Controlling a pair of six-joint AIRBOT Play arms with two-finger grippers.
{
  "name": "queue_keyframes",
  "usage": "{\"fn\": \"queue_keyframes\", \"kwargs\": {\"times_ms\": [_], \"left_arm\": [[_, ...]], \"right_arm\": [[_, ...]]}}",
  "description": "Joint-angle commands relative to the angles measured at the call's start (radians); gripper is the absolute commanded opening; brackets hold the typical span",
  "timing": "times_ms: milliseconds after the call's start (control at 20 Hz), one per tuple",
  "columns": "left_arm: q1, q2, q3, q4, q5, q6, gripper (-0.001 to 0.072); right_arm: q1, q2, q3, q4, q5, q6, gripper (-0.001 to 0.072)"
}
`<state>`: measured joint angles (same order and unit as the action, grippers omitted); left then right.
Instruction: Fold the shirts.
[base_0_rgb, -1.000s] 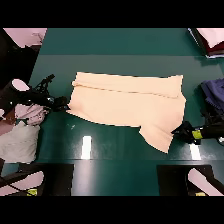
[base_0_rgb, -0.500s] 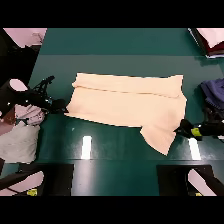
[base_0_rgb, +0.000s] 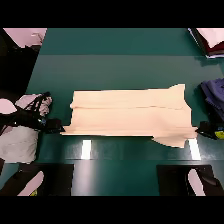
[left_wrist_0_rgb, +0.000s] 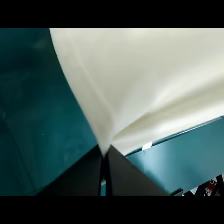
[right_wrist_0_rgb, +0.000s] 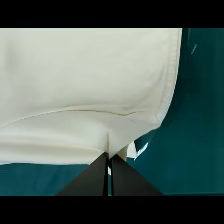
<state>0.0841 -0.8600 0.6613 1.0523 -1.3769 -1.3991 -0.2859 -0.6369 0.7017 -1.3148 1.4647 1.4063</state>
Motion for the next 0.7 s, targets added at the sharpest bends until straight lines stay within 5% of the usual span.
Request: {"fn": "queue_keyframes", "kwargs": {"times_ms": [0, 200, 650], "left_arm": [[0.001, 0.04, -0.016, -0.042, 0.082, -0.009, 0.0024], [0.001, 0.013, 0.065, -0.042, 0.333, -0.066, 0.0023], [0.0, -0.382, 0.307, -0.127, 0.381, -0.034, 0.0024]], "right_arm": [[0.06, 0.043, 0.014, -0.012, -0.062, -0.009, 0.0019], [0.183, -0.147, 0.105, -0.013, -0.141, -0.009, 0.0019], [0.253, -0.621, 0.497, -0.012, -0.196, 0.007, 0.0019]]}}
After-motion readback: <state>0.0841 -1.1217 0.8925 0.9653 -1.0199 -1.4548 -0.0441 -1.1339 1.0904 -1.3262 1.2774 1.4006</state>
